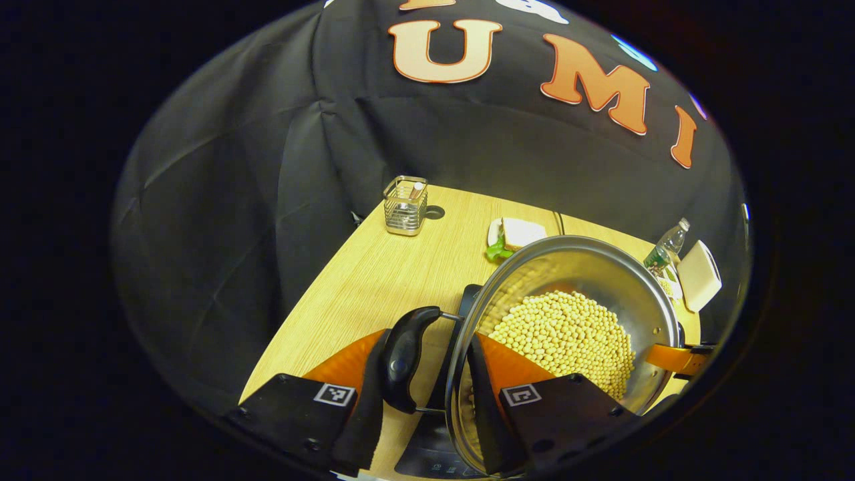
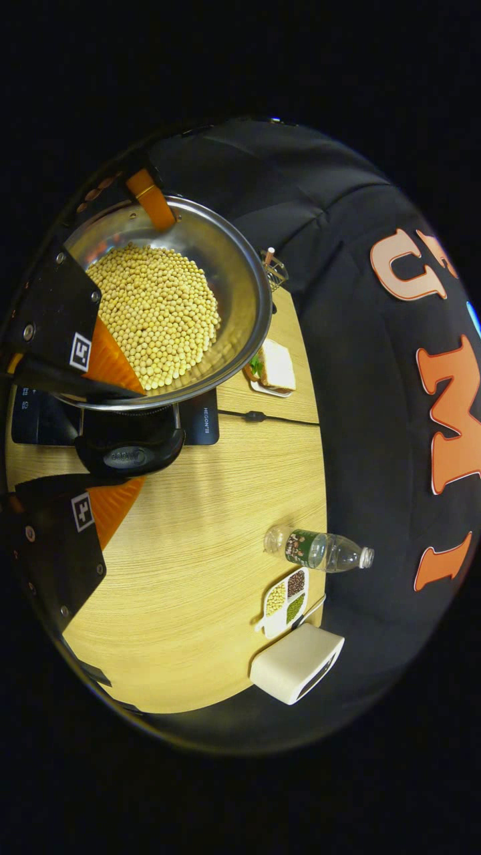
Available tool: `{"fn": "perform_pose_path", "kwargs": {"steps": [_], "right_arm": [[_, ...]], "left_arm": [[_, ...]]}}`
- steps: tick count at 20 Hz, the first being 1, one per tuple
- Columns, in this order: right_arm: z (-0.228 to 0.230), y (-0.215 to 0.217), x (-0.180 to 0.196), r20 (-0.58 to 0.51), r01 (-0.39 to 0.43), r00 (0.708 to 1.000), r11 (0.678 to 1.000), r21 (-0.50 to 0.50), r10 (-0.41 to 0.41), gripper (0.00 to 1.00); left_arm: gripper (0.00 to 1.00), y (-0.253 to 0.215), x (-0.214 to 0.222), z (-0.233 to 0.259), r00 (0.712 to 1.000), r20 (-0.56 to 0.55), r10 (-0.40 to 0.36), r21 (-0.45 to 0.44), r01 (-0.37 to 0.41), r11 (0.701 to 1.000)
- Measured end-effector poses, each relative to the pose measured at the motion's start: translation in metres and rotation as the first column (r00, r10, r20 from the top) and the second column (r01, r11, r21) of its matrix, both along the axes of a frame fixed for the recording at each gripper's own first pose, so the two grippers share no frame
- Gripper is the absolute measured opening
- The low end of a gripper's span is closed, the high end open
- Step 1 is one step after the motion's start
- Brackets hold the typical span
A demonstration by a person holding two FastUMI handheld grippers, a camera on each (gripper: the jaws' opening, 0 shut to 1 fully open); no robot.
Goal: First push the handle of the pot to place it horizontally, then grasp the pot with both hands and set it on the induction cooktop.
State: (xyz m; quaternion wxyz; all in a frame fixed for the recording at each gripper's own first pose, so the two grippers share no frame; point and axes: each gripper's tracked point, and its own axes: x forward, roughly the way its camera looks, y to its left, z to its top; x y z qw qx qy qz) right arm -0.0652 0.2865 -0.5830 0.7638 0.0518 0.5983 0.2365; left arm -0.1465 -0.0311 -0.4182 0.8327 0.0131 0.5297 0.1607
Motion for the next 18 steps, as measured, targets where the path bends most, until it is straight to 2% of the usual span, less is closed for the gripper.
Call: {"fn": "perform_pose_path", "kwargs": {"steps": [9,18], "right_arm": [[0.011,-0.004,0.004,-0.037,0.013,0.999,0.999,-0.039,-0.015,0.51],[0.019,-0.010,0.011,-0.042,-0.001,0.999,0.998,-0.062,-0.002,0.51]], "left_arm": [[0.65,0.002,-0.002,-0.001,0.999,-0.043,-0.024,-0.003,0.024,1.000],[0.66,0.000,-0.004,-0.005,0.998,-0.064,0.000,-0.019,-0.001,1.000]]}}
